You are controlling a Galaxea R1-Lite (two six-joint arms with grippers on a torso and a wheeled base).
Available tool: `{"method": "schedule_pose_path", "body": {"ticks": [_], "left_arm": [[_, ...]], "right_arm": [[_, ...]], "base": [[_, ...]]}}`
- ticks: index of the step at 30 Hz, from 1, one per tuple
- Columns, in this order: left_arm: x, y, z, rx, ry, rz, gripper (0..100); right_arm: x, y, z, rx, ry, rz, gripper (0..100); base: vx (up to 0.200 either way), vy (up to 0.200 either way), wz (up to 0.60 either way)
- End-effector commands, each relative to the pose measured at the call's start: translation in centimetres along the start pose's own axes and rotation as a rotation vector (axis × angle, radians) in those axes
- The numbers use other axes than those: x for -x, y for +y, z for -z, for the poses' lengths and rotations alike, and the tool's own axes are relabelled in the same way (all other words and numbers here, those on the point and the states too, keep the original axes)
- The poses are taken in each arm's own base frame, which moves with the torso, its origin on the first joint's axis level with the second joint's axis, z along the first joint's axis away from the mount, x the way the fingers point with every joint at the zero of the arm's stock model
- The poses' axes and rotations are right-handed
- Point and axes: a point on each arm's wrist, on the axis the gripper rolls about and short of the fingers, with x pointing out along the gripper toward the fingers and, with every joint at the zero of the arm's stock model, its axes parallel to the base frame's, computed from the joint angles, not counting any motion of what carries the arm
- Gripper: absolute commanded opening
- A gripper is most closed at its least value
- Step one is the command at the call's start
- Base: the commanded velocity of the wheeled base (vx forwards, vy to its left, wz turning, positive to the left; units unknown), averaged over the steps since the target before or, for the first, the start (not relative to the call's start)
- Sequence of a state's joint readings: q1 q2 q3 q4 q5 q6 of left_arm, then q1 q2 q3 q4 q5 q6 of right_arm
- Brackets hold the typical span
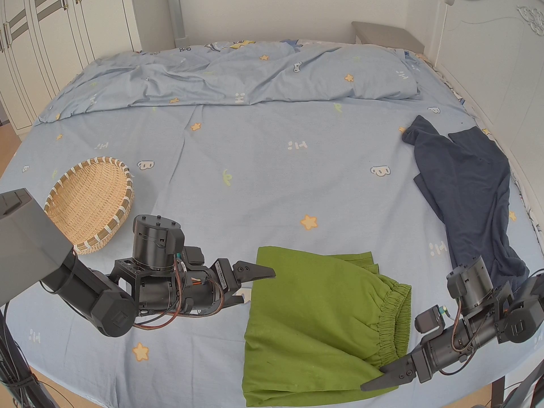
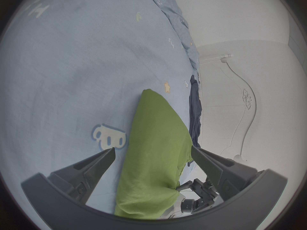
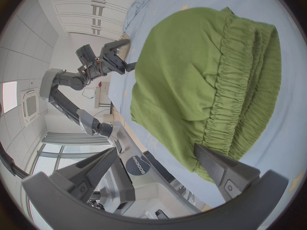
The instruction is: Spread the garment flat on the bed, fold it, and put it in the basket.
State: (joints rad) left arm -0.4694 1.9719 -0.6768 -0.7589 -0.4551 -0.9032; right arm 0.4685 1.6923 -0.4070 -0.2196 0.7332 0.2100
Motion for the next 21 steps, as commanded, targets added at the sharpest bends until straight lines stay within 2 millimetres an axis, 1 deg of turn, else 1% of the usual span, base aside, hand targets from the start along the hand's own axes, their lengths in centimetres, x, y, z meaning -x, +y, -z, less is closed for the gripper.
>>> {"method": "schedule_pose_path", "body": {"ticks": [1,4,8,11,13,15,16,17,18,19,20,21], "left_arm": [[-0.3,0.3,0.3,0.006,0.034,0.006,100],[-0.5,0.5,0.5,0.010,0.070,0.020,100],[-0.9,0.6,0.9,0.011,0.093,0.020,100],[-1.1,0.7,1.1,0.010,0.104,0.019,100],[-1.4,0.7,1.6,0.003,0.135,0.027,100],[-1.4,0.7,1.6,0.002,0.135,0.029,100],[-1.4,0.7,2.1,-0.008,0.154,0.028,100],[-1.4,0.7,2.1,-0.010,0.154,0.028,100],[-1.4,0.9,2.2,-0.019,0.159,0.024,100],[-1.4,0.9,2.4,-0.024,0.164,0.023,100],[-1.4,0.9,2.4,-0.024,0.164,0.023,100],[-1.5,1.2,3.0,-0.036,0.188,0.016,100]], "right_arm": [[0.0,-1.0,1.9,-0.043,0.041,0.043,100],[0.5,-2.0,2.5,-0.049,0.029,0.063,100],[0.6,-2.5,2.4,-0.049,0.027,0.071,100],[0.6,-2.5,2.2,-0.042,0.019,0.069,100],[1.0,-2.0,1.6,0.003,-0.031,0.062,100],[1.0,-2.0,1.6,0.007,-0.036,0.062,100],[2.5,-0.5,1.0,0.083,-0.128,0.050,100],[2.6,-0.4,1.0,0.087,-0.131,0.050,100],[3.2,0.3,0.5,0.121,-0.175,0.045,100],[3.5,0.6,0.2,0.133,-0.194,0.042,100],[3.5,0.6,0.2,0.133,-0.194,0.042,100],[4.5,1.7,-0.7,0.156,-0.254,0.031,100]], "base": [[0.000,0.000,0.00],[0.000,0.000,0.00],[0.000,0.000,0.00],[0.000,0.000,0.00],[0.000,0.000,0.00],[0.000,0.000,0.00],[0.000,0.000,0.00],[0.000,0.000,0.00],[0.000,0.000,0.00],[0.000,0.000,0.00],[0.000,0.000,0.00],[0.000,0.000,0.00]]}}
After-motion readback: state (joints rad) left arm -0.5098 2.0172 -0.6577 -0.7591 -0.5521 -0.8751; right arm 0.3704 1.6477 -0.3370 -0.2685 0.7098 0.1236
